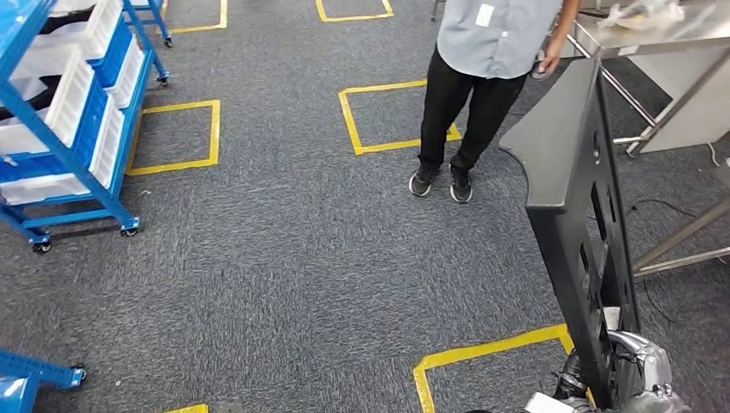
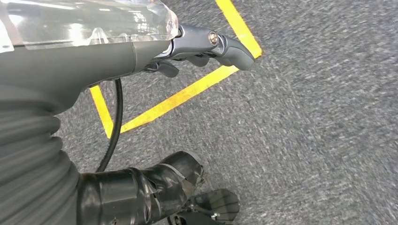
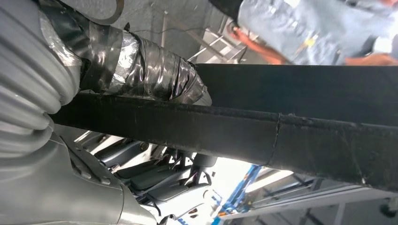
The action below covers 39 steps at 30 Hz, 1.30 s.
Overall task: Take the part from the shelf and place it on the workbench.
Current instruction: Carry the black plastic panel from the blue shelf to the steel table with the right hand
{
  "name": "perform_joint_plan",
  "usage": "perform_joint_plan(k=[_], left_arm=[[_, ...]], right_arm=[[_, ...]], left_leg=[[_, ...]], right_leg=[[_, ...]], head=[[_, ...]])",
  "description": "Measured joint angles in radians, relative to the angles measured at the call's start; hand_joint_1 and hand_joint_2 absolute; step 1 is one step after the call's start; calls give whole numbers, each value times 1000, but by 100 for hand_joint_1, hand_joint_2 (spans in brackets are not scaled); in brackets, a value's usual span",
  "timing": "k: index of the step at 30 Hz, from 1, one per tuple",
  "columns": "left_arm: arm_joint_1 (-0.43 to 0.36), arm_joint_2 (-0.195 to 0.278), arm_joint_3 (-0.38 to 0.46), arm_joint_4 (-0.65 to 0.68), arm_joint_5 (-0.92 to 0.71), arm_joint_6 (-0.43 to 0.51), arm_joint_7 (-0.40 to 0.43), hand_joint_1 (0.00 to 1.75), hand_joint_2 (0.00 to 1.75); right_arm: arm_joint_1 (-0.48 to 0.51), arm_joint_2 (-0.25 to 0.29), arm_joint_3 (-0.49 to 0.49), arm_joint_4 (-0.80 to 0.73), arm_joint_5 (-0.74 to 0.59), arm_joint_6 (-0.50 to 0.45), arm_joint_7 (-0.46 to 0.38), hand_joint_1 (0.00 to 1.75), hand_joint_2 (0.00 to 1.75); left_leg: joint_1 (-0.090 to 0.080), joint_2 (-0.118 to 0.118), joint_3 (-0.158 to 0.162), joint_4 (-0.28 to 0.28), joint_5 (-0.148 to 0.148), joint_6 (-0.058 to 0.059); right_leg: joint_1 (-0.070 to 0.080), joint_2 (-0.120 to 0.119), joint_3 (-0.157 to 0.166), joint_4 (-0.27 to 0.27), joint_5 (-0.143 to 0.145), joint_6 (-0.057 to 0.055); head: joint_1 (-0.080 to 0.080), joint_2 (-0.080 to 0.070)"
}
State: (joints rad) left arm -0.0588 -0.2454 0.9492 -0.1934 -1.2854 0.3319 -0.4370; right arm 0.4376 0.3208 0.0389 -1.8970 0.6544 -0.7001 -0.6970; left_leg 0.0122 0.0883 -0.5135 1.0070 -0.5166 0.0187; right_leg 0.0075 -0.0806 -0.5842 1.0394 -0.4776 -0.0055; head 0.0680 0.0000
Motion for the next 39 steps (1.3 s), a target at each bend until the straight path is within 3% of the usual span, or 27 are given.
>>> perform_joint_plan(k=[1,3,5,7,8,9,10,11,12,14,16,18,20,22,24,25,26,27,29,31,33,34,36,38,39], left_arm=[[0,0,0,0,0,0,0,0,175],[-2,0,0,0,1,0,0,0,175],[-3,-1,0,0,0,0,0,0,175],[-1,0,0,0,-2,0,1,0,175],[1,0,0,0,-3,0,2,0,175],[4,1,0,0,-3,0,3,0,175],[6,1,1,0,-4,0,5,0,175],[7,2,1,0,-4,0,7,0,175],[8,3,1,0,-5,0,8,0,175],[8,7,1,0,-5,0,7,0,175],[6,9,1,0,-4,1,3,0,175],[3,9,1,0,-3,1,-2,0,175],[2,9,1,0,-3,1,-4,0,175],[2,8,1,0,-4,2,-4,0,175],[5,8,1,0,-5,2,-3,0,175],[6,8,1,0,-6,2,-3,0,175],[6,8,1,0,-6,2,-3,0,175],[5,8,1,0,-6,2,-3,0,175],[4,8,1,0,-7,2,-3,0,175],[4,7,1,0,-7,2,-3,0,175],[2,7,1,0,-9,2,-3,0,175],[0,7,1,0,-10,2,-3,0,175],[-2,7,1,0,-13,1,-5,0,175],[-1,8,1,0,-14,1,-6,0,175],[1,8,1,0,-14,0,-6,0,175]], right_arm=[[0,0,0,1,0,0,0,175,175],[1,0,0,1,-1,0,0,175,175],[0,0,0,2,-2,0,0,175,175],[-2,0,1,3,-5,0,0,175,175],[-2,0,1,5,-8,0,0,175,175],[-2,0,1,6,-11,0,0,175,175],[-2,0,1,8,-13,0,0,175,175],[-2,0,1,10,-15,0,0,175,175],[-2,0,1,12,-16,0,0,175,175],[-2,0,1,14,-18,0,0,175,175],[-2,0,1,15,-18,0,0,175,175],[-1,0,1,15,-18,0,0,175,175],[0,0,1,15,-18,0,0,175,175],[-2,0,1,15,-17,0,0,175,175],[-3,-1,1,16,-16,0,0,175,175],[-3,-1,1,16,-16,0,0,175,175],[-2,-1,0,17,-15,0,0,175,175],[-2,-1,0,17,-15,0,0,175,175],[-3,-2,0,17,-15,0,0,175,175],[-4,-2,0,17,-14,0,0,175,175],[-3,-2,-1,17,-14,0,0,175,175],[-2,-2,-1,17,-13,0,0,175,175],[-2,-2,-1,17,-12,0,0,175,175],[-4,-2,-2,17,-11,0,0,175,175],[-5,-2,-2,17,-10,0,0,175,175]], left_leg=[[-1,9,3,-1,-2,-5],[-2,21,11,-2,-8,-15],[-1,-14,0,35,-38,-23],[1,-65,-54,150,-99,-25],[1,-75,-89,218,-126,-26],[1,-79,-117,268,-136,-27],[1,-80,-132,284,-126,-27],[1,-81,-127,259,-96,-26],[1,-89,-107,200,-52,-23],[3,-132,-59,75,6,-18],[1,-163,-41,26,14,-13],[1,-147,-37,17,18,-5],[6,-124,-31,3,25,7],[7,-99,-27,-4,27,15],[6,-72,-25,-4,23,17],[6,-58,-24,-3,21,17],[6,-46,-21,-3,17,15],[7,-35,-16,-3,14,13],[5,-15,-5,-3,5,5],[1,2,3,-3,-1,-6],[0,22,10,-7,-5,-16],[1,20,14,-4,-11,-21],[3,-17,-4,49,-48,-30],[5,-65,-66,177,-111,-32],[5,-74,-100,240,-132,-34]], right_leg=[[6,-1,0,-4,-5,-6],[3,22,1,-11,-1,-15],[-5,45,8,-23,4,-28],[-9,68,11,-27,6,-37],[-9,81,11,-26,5,-38],[-8,95,11,-24,4,-40],[-8,111,11,-21,3,-40],[-8,127,12,-17,1,-39],[-9,142,12,-13,-1,-37],[-9,168,9,-1,-7,-31],[-13,187,0,5,-9,-19],[-17,204,-6,3,-6,-5],[-14,175,-17,26,-21,5],[-14,118,-62,118,-73,14],[-19,94,-120,228,-116,22],[-22,90,-131,249,-114,25],[-25,87,-124,233,-93,26],[-26,78,-98,183,-60,26],[-19,37,-30,54,-9,18],[-8,12,0,-7,1,7],[-4,30,-1,-12,1,-3],[-6,41,2,-17,3,-8],[-13,62,11,-30,8,-19],[-16,83,14,-33,9,-27],[-15,95,15,-32,8,-29]], head=[[0,0],[0,0],[0,0],[-1,0],[-1,0],[-1,0],[-1,0],[-1,0],[-1,0],[0,0],[0,0],[-1,0],[1,0],[4,0],[5,0],[5,0],[5,0],[5,0],[5,0],[5,0],[4,0],[5,0],[4,0],[3,0],[3,0]])
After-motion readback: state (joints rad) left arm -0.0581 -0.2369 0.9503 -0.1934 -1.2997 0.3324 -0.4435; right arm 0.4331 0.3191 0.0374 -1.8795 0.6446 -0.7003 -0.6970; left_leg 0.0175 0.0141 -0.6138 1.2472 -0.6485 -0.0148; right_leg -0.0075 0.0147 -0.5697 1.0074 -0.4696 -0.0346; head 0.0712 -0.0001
